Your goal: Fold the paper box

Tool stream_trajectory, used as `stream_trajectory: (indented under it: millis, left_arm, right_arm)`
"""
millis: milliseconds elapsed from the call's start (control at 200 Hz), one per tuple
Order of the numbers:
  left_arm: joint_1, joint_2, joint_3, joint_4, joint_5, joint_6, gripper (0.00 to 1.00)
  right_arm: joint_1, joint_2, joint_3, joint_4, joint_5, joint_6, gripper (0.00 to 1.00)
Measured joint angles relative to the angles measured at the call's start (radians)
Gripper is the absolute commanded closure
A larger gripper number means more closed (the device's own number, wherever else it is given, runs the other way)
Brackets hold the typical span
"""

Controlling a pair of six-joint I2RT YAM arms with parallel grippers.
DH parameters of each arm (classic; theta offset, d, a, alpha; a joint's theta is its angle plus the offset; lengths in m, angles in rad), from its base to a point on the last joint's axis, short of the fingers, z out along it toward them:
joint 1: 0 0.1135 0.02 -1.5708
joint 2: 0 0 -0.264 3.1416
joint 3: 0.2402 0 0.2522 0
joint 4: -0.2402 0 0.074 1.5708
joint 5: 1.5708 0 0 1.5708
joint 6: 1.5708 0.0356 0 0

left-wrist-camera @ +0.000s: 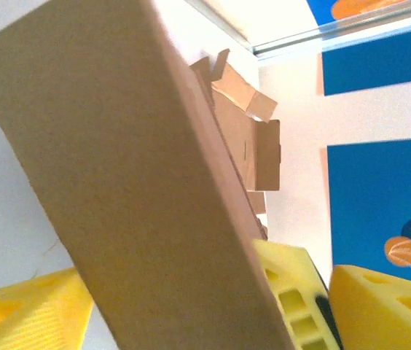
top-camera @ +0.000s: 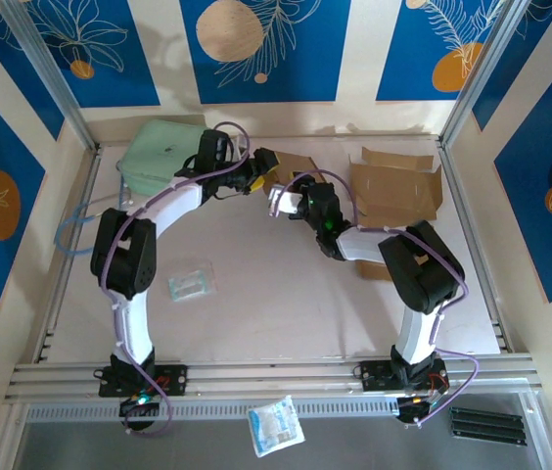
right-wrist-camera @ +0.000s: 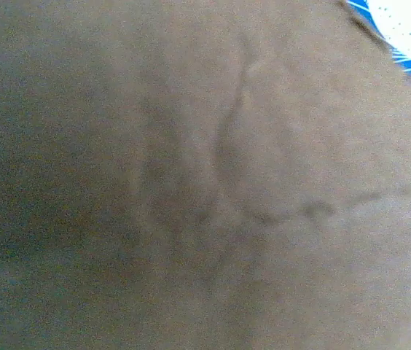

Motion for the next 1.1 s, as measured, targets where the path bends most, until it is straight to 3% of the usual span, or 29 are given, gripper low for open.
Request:
stream_trajectory:
  millis: [165,265,440,660,900,1100]
  left_arm:
    - [0.010,-0.173,-0.086,-0.018,-0.042,0.056,0.09]
    - [0.021,-0.295,-0.156,-0.002,-0.052,0.090,0.08]
    - [0.039,-0.490,-0.217,-0.083,-0.144,0.278,0.06]
    - [0.040,-0.678,-0.315,-0.228,-0.278,0.512,0.04]
    - [0.040,-0.714,-0.467,-0.293,-0.330,0.571,0.04]
    - [0.040,-0.713,-0.532,-0.303,-0.309,0.587,0.02]
  right_arm:
    - [-0.019,-0.119,0.000,-0.222,-0.061,0.061,0.56]
    - [-0.037,-0.208,0.037,-0.442,-0.129,0.098,0.56]
    - [-0.040,-0.259,0.344,-1.016,-0.257,0.096,0.59]
    - [0.041,-0.154,0.623,-1.493,-0.237,0.063,0.59]
    - [0.090,0.085,0.757,-1.662,-0.233,0.063,0.56]
    - [0.104,0.127,0.776,-1.671,-0.245,0.064,0.31]
